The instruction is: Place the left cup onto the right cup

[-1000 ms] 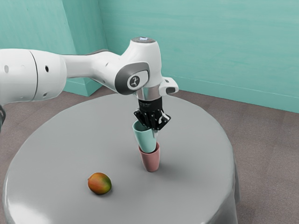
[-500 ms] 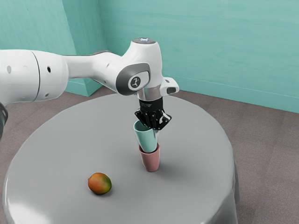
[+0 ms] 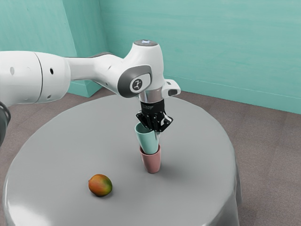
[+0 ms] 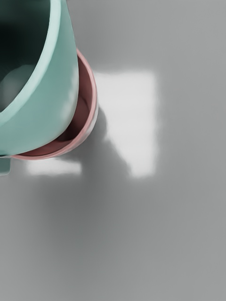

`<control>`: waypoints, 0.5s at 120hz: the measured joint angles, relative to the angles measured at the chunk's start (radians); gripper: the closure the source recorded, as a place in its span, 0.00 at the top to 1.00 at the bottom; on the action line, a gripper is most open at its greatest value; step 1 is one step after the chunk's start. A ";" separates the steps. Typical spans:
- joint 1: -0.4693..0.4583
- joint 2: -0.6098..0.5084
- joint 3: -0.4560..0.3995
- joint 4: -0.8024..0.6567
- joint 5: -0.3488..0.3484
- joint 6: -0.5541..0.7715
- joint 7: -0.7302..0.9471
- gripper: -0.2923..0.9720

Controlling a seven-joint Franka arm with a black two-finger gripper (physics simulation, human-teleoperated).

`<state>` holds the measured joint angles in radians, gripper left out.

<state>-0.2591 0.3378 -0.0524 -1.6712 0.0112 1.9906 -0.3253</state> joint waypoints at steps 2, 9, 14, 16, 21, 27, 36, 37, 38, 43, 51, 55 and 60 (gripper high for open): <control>0.000 0.000 0.000 0.000 0.000 0.000 0.000 0.15; 0.000 0.000 0.000 0.001 0.001 0.000 0.000 0.17; 0.000 0.001 0.000 0.001 -0.001 0.001 0.000 0.24; 0.000 0.001 0.000 0.001 -0.001 0.001 0.001 0.27; 0.000 0.001 0.000 0.001 -0.001 0.001 0.001 0.35; 0.000 0.001 0.000 0.002 0.000 0.001 0.002 0.44; 0.000 0.000 0.000 0.002 0.001 0.001 0.002 0.53; 0.000 0.000 0.000 0.002 0.001 0.001 0.002 0.54; 0.000 0.000 0.001 0.002 0.001 0.001 0.002 0.55; 0.000 -0.001 0.001 0.002 0.002 0.000 0.003 0.59; 0.000 -0.010 0.001 0.022 0.009 -0.011 0.003 0.64; 0.000 -0.029 0.001 0.033 0.013 -0.020 0.003 0.66; 0.001 -0.066 0.004 0.037 0.015 -0.033 0.003 0.68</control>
<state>-0.2585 0.2715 -0.0488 -1.6341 0.0264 1.9576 -0.3221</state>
